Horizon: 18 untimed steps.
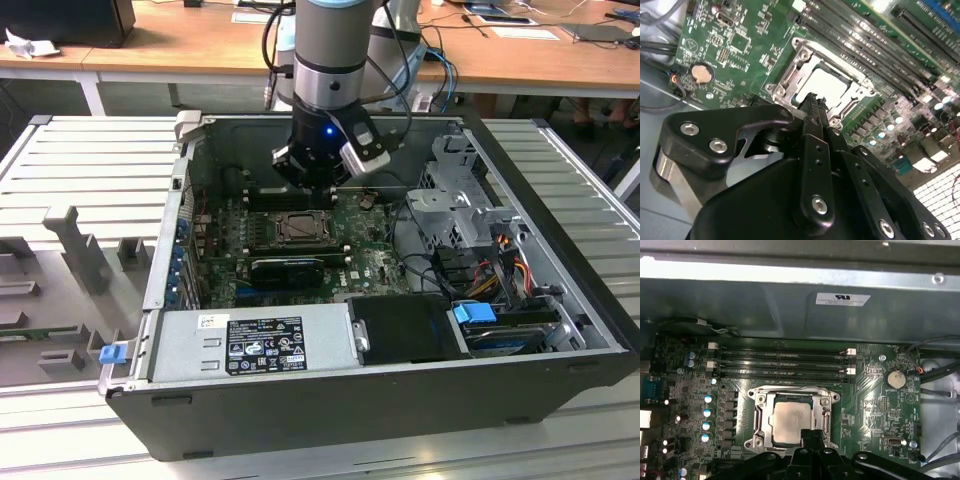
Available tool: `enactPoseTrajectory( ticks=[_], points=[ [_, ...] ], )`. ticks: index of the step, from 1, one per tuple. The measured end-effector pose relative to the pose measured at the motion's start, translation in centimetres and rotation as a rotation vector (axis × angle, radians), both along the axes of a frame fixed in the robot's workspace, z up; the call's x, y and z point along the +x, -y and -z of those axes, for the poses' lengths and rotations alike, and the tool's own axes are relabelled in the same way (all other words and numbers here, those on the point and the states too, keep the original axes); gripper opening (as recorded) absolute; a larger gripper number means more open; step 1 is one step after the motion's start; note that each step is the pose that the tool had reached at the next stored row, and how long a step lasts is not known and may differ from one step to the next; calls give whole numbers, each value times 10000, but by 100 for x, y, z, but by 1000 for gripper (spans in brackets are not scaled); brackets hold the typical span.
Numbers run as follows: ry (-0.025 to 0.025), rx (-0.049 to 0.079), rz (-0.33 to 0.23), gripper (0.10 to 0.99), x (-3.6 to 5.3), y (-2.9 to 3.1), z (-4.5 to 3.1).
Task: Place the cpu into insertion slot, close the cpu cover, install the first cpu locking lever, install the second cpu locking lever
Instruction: 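Install the second cpu locking lever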
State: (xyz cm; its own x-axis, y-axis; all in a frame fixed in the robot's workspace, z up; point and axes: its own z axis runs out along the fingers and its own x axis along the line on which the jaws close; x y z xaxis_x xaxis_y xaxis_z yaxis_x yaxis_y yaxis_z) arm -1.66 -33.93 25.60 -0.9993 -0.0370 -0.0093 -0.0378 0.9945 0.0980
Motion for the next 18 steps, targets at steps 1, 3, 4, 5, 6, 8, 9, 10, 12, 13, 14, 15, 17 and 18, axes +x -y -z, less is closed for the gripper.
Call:
enactPoseTrajectory(
  ticks=[1, 3, 4, 5, 6, 8, 9, 10, 12, 13, 14, 15, 17, 18],
  points=[
    [0, 0, 0, 106, 0, 25, 0],
    [0, 0, -1, 106, 0, 67, 2],
    [0, 0, 0, 106, 0, 79, 3],
    [0, 1, 0, 106, 0, 89, 4],
    [1, 1, 0, 106, 0, 98, 5],
    [0, 0, -1, 106, 0, 116, 6],
    [0, 0, -1, 106, 0, 139, 7],
    [-1, 0, 0, 106, 0, 171, 7],
    [-22, 2, 1, 106, 1, 206, 10],
    [-48, 7, 0, 106, 1, 230, 24],
    [-67, 27, -7, 106, 1, 253, 39],
    [-71, 58, -25, 106, 1, 263, 47],
    [-81, 110, -62, 106, 1, 286, 65],
    [-82, 133, -69, 106, 1, 295, 76]
  ],
)
